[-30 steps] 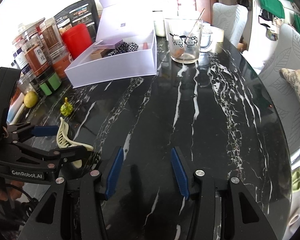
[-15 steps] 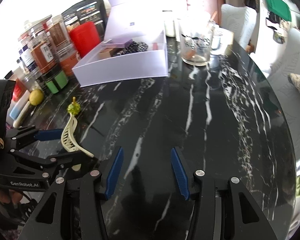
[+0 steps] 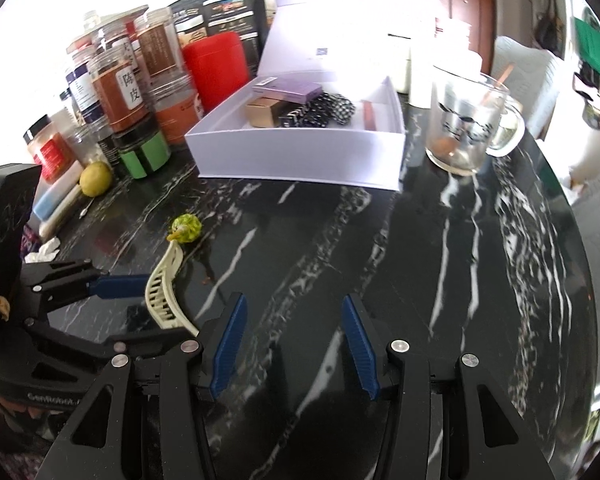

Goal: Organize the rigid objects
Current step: 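Move the left tool down to the cream hair claw clip, then grasp the cream claw clip with the left tool while the right tool grasps the lollipop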

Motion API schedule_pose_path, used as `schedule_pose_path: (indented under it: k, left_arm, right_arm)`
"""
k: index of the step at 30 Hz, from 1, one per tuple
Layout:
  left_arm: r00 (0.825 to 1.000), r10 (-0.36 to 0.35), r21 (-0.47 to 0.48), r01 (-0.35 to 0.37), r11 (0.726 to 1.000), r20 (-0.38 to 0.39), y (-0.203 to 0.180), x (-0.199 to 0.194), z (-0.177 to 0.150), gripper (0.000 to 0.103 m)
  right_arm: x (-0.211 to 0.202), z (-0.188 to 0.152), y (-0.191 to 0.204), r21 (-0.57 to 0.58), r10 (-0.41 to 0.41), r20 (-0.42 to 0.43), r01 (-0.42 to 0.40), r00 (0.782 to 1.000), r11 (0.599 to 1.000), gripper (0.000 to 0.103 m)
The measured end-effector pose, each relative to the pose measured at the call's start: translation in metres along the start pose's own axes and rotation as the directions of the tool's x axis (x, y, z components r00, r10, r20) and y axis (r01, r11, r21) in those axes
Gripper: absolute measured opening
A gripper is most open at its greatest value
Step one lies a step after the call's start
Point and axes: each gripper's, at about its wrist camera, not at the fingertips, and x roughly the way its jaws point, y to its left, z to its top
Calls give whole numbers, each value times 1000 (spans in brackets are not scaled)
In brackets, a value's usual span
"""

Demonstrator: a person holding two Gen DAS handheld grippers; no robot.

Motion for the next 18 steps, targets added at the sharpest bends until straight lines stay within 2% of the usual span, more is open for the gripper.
schedule_pose_path:
  k: [1,2,3,12,14,18]
  left_arm:
    - [1000,-19,-7,19,1000,4,2,-1,0,51]
    - [999,-44,-15,44,999,5,3,-2,0,38]
    - [998,-64,-24,64,998,-2,5,-1,1,36]
    - [998,-60,-22,60,998,-11,13,1,4,36]
    - [998,-59,-25,59,998,-20,15,0,5,36]
    - [999,-49,-28,49,998,-13,22,-2,6,36]
  right_arm:
    - [2,2,1,-7,3,-4,-3,1000,1000,49]
    - [4,4,2,-13,5,-8,-5,1000,1000,49]
    - [6,7,4,-21,6,-11,-6,1000,1000,49]
    - [14,34,15,-110,-2,-8,1,1000,994,50]
    - [18,42,19,-145,-7,1,7,1000,989,55]
    - [32,57,20,-161,23,-17,-26,1000,987,55]
